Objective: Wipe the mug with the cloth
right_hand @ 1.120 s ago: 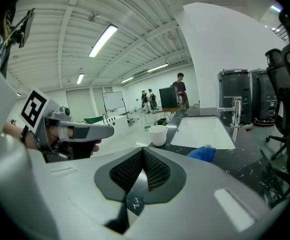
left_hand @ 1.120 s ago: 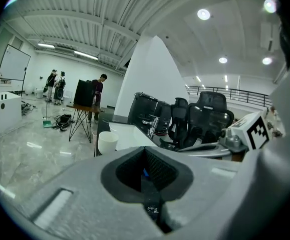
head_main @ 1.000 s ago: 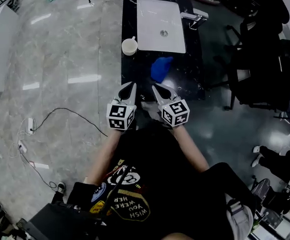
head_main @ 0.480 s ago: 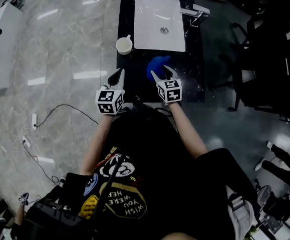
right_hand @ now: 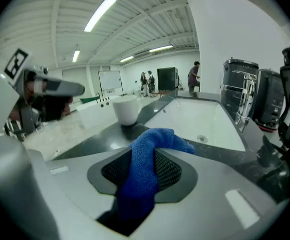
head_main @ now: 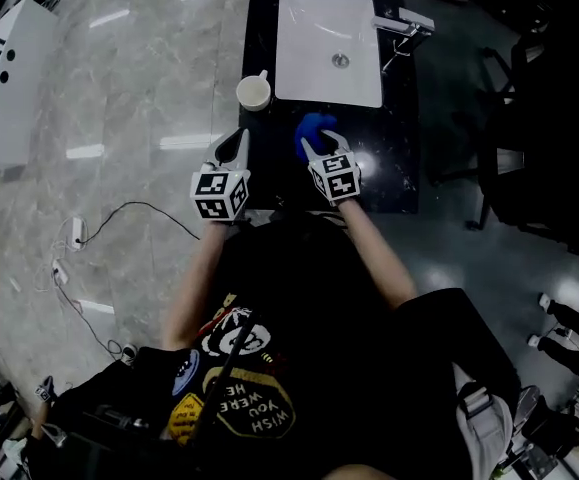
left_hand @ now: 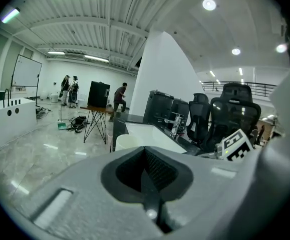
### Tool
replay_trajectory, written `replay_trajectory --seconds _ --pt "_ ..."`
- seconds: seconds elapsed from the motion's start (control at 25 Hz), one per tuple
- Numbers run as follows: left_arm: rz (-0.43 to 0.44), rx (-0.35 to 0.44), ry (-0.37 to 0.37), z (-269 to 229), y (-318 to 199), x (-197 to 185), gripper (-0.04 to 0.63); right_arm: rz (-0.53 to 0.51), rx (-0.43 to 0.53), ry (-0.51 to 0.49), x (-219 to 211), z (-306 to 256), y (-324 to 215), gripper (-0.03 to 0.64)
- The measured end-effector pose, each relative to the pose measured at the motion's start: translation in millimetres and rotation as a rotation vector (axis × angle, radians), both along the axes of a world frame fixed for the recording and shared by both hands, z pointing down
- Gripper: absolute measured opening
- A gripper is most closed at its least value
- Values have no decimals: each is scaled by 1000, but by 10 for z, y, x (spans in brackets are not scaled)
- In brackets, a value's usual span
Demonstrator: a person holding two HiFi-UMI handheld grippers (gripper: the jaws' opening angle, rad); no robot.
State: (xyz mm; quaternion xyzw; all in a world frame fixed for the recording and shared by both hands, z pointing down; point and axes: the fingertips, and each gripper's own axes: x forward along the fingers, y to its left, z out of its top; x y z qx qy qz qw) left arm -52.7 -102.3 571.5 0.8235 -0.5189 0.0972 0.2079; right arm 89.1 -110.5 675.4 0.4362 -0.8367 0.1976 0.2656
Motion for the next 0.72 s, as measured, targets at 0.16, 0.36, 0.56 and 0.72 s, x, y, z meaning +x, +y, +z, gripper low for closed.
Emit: replay_trajectory --seconds 0.16,0.36,0.56,0.72 --pt "-73 -58 -36 192 -268 -270 2 -53 96 -142 -220 -497 -465 130" --pt "-189 -142 -19 443 -785 -633 2 -175 124 -58 -575 -489 -1046 130" --pt "-120 -175 267 490 -1092 -462 2 -313 65 62 -793 -351 -679 130" --pt "-45 -156 354 391 -1079 -226 2 -444 80 120 -911 -377 -242 130"
